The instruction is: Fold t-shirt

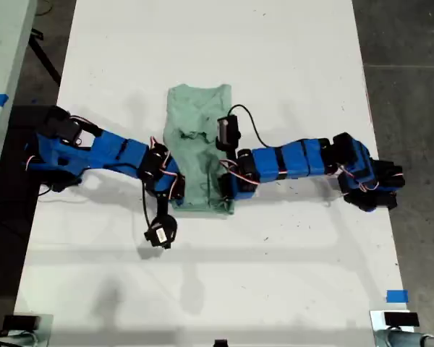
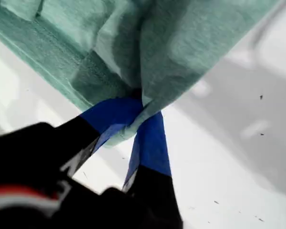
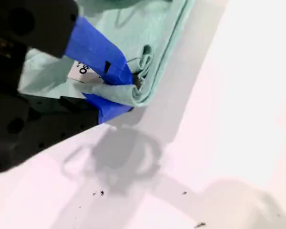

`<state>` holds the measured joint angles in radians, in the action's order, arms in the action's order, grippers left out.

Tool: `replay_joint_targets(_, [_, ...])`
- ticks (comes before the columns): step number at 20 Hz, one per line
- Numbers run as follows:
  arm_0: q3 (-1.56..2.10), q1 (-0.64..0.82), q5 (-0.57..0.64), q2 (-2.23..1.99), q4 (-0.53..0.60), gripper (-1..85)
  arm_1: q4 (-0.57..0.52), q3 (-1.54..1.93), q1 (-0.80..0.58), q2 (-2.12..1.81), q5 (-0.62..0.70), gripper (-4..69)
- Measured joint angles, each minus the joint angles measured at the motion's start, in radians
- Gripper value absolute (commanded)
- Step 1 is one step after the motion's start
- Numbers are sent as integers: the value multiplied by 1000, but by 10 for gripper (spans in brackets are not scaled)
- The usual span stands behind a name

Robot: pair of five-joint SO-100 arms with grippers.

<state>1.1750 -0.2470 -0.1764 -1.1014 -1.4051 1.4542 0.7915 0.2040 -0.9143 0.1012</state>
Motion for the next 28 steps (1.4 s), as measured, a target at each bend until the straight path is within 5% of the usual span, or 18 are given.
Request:
replay_joint_targets(9, [-8, -9, 21, -179, -35, -1, -26, 0, -86, -115, 8, -11])
replay_joint_targets(21, [55, 660, 342, -275, -106, -1, -221, 2, -581, -118, 350, -11])
replay_joint_targets(26, [66, 676, 354, -275, -98, 1, -264, 2, -595, -86, 357, -12])
replay_joint_targets(27, [72, 676, 354, -275, -87, 37, -275, 2, -595, -72, 362, -2])
replay_joint_targets(28, [77, 680, 354, -275, -75, 230, -288, 2, -597, -69, 374, 161])
